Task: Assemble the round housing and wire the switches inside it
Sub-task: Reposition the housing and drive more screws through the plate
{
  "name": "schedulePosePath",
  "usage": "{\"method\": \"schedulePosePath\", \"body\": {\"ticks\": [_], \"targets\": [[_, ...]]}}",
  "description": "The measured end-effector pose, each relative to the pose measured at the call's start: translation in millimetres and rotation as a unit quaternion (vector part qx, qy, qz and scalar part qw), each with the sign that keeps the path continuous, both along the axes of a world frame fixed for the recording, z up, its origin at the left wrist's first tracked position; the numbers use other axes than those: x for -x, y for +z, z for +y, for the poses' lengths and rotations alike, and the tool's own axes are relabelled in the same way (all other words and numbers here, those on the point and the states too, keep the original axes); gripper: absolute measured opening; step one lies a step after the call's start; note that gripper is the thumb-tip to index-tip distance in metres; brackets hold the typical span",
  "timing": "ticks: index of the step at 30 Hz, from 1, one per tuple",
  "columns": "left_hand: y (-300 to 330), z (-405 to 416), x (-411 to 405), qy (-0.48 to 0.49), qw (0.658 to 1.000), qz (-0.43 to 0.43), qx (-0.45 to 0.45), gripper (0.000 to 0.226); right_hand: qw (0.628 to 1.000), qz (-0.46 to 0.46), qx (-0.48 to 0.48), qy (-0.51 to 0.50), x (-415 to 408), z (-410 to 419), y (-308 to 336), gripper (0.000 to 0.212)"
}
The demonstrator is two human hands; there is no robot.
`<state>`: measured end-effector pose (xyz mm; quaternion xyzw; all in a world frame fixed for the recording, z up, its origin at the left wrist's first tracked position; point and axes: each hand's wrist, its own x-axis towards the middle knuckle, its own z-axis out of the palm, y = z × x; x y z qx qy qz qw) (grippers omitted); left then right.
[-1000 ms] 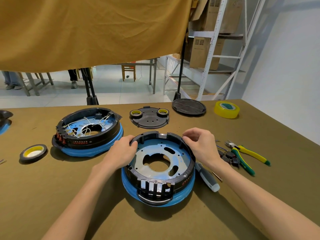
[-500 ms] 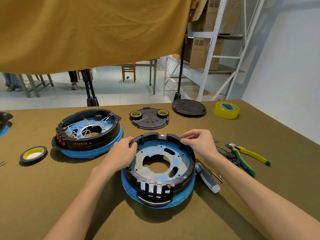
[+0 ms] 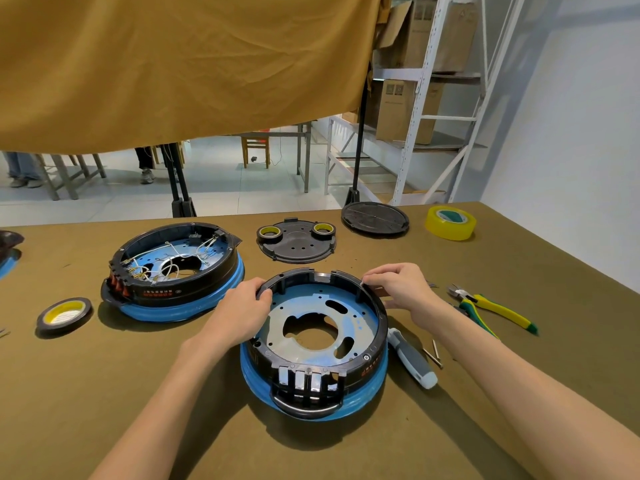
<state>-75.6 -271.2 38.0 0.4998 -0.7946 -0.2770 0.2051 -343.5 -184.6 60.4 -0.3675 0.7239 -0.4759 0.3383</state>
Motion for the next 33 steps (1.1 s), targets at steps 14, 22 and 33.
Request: {"method": "schedulePosePath", "body": {"ticks": [14,22,33], "targets": [[2,3,1,0.004,1.000,-0.008,-0.002,0.022,0.996,-0.034,-0.079,0.000,0,-9,10,0.008],[9,10,3,0.020,0.995,-0.065,0.075,0.043,0.996,-0.030,-0.084,0.020,-1,-9,6,0.009],[9,75,85,-0.115,0.980,-0.159,0.044,0.044,0.986,0.042,-0.144,0.080,4,-4,-4,0.034]]}}
